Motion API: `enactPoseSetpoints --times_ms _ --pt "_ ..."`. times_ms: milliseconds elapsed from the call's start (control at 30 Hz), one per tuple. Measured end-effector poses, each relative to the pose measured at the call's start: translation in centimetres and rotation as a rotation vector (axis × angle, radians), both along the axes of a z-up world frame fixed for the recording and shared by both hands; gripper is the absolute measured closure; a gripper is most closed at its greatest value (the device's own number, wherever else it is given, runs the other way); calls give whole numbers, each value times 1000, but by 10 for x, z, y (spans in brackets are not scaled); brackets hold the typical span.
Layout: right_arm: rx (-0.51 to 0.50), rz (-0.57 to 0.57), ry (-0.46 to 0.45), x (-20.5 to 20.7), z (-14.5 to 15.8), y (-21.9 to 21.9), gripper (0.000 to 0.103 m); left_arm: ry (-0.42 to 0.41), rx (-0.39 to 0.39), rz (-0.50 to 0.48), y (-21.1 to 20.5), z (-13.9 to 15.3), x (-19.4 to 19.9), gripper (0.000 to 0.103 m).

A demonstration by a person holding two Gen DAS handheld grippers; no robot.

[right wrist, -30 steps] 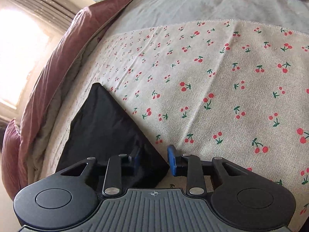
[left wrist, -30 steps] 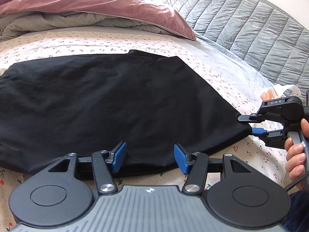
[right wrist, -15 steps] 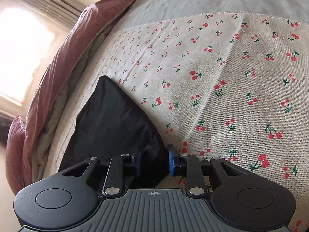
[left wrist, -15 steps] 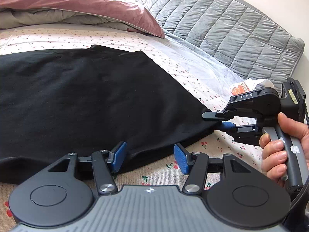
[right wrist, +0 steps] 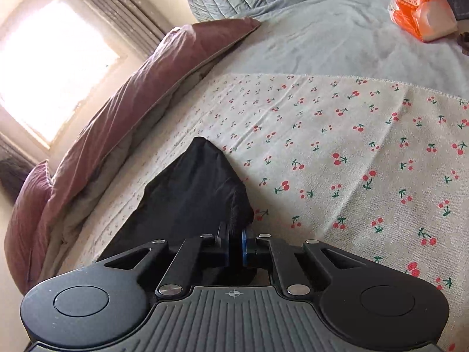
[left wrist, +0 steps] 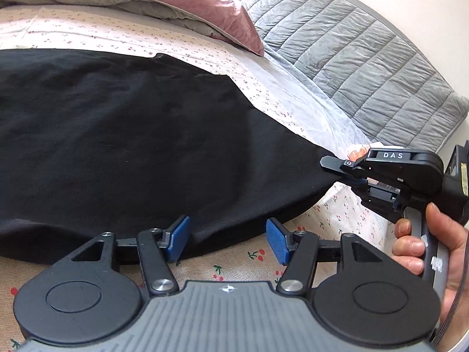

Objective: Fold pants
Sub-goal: 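Grasp the pants corner with the right tool and fold it toward the left tool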

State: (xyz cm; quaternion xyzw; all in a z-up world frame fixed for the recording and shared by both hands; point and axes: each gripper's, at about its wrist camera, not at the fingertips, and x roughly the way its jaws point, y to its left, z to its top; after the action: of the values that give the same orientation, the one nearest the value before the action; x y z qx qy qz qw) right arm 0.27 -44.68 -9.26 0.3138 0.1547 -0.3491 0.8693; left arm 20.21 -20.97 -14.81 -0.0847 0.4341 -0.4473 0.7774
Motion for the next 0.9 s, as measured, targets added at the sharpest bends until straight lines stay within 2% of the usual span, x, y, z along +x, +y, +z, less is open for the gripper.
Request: enactPoseSetpoints --times_ms 133,367,500,767,900 --pt "-127 44 20 13 13 20 95 1 39 85 9 6 7 35" --pt "-301 91 73 38 24 53 95 -149 294 261 14 20 9 33" --pt "-369 125 93 53 27 72 95 -117 304 305 29 21 17 32" --pt "-481 182 129 82 27 106 95 -94 303 323 48 25 23 32" --pt "-584 283 143 103 21 137 95 -98 307 368 64 33 25 32"
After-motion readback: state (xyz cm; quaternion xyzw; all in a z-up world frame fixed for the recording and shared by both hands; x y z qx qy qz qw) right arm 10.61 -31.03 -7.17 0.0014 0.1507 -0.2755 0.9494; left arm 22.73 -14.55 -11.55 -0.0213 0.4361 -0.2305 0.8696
